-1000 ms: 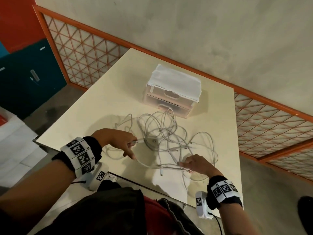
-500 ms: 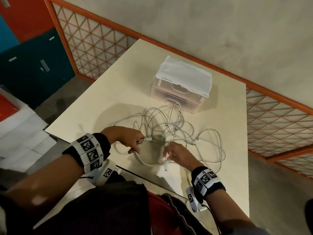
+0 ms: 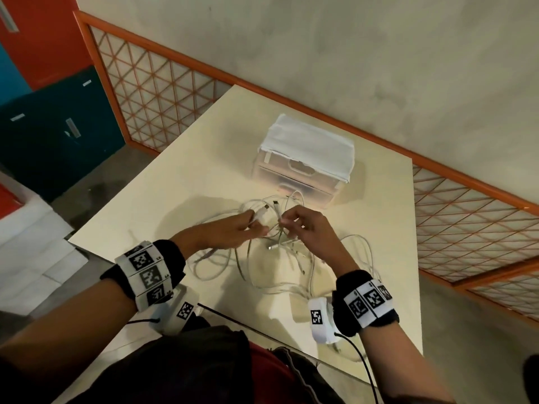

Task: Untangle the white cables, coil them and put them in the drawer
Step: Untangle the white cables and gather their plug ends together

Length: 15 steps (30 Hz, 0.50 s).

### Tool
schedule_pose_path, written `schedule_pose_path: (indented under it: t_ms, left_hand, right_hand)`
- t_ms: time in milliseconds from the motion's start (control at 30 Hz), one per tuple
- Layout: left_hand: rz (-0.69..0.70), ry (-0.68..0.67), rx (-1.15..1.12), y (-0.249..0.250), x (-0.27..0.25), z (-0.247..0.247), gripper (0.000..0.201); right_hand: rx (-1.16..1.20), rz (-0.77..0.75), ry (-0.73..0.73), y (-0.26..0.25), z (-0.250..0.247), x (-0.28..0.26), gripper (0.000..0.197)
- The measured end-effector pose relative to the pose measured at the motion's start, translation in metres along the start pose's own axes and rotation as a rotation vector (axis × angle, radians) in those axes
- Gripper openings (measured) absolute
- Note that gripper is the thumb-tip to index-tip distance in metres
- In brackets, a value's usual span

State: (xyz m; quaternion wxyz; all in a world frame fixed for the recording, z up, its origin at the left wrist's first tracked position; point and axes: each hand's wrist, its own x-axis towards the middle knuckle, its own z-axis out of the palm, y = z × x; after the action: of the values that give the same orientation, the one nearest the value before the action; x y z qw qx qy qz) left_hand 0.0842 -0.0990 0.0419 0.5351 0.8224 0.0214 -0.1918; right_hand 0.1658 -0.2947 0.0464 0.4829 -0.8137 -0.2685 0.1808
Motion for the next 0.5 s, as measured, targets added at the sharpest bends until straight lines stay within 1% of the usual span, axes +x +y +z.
schedule_pose_path:
  t_ms: [33,67,100,133,200,300,367,500]
  left_hand:
    - [0.015,0.035,-0.077,0.005,0.001,0.002,0.038]
    - [0.022,0.068,-0.124,0.011,0.001,0.004,0.026]
    - [0.032,0.108,-0.155,0.016,0.003,0.005,0.019]
    - [0.05,0.148,-0.177,0.019,0.004,0.007,0.02]
    - [0.099,0.213,-0.222,0.024,0.009,0.009,0.03]
    - [0.123,0.286,-0.303,0.029,0.016,0.013,0.027]
    - [0.162,0.332,-0.261,0.03,0.018,0.016,0.025]
    - [0.224,0.436,-0.054,0.032,0.017,0.018,0.025]
  right_hand:
    - [0.039,0.009,-0.014,-0.005,-0.001,0.001,0.009]
    - [0.069,0.009,-0.016,-0.01,-0.001,0.001,0.007]
    - [0.089,0.001,-0.008,-0.014,-0.001,0.002,0.006]
    - [0.11,-0.013,0.008,-0.018,0.001,0.002,0.005]
    - [0.176,-0.03,0.052,-0.023,0.004,0.004,0.006]
    - [0.258,-0.016,0.092,-0.026,0.009,0.008,0.018]
    - [0.259,0.001,0.071,-0.025,0.013,0.009,0.023]
    - [0.321,0.027,0.032,-0.025,0.012,0.007,0.026]
